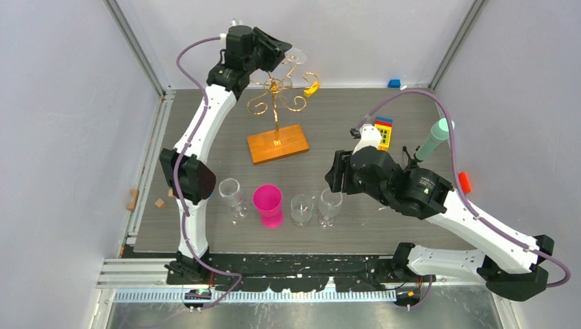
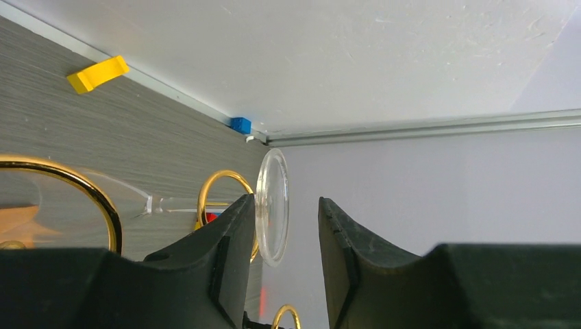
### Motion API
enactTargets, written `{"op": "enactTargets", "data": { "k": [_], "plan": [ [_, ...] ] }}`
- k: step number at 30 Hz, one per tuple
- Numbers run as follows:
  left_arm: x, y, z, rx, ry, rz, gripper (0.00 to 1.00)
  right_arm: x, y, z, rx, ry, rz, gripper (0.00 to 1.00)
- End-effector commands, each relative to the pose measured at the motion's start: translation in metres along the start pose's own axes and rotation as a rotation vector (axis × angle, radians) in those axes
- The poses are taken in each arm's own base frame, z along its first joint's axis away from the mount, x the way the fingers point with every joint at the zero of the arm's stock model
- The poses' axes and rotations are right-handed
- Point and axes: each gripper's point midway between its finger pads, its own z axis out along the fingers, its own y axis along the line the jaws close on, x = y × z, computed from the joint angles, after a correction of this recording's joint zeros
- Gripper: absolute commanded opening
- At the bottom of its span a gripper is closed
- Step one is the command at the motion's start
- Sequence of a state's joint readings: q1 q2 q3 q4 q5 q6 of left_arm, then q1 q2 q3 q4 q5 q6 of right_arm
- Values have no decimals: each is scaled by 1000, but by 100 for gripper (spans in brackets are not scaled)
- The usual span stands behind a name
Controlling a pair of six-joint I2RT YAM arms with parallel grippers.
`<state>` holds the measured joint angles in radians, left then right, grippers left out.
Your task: Take the wine glass off the wine glass rack
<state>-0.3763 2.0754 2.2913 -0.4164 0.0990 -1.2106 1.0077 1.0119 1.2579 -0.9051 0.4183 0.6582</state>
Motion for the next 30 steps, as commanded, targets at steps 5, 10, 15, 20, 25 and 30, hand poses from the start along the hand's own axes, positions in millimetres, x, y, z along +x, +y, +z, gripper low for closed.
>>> {"op": "enactTargets", "data": {
  "k": [5,10,15,20,25,30],
  "plan": [
    [-2,-9,6,49,6,-50,40,-11,-2,-5,-4,-62,43,58],
    [1,-6,10,42,18,-56,38,-11,-4,-5,2,-67,41,58],
    [4,-7,16,57,35,-81,30,-12,-5,-5,6,-71,37,58],
    [6,-10,17,73,46,-89,14,-12,-6,-5,9,-75,38,58],
    [0,-17,12,104,33,-80,0,-13,-6,-6,7,-78,41,58],
    [-11,-39,0,187,10,-65,0,-13,-5,-6,5,-75,41,58]
  ]
}}
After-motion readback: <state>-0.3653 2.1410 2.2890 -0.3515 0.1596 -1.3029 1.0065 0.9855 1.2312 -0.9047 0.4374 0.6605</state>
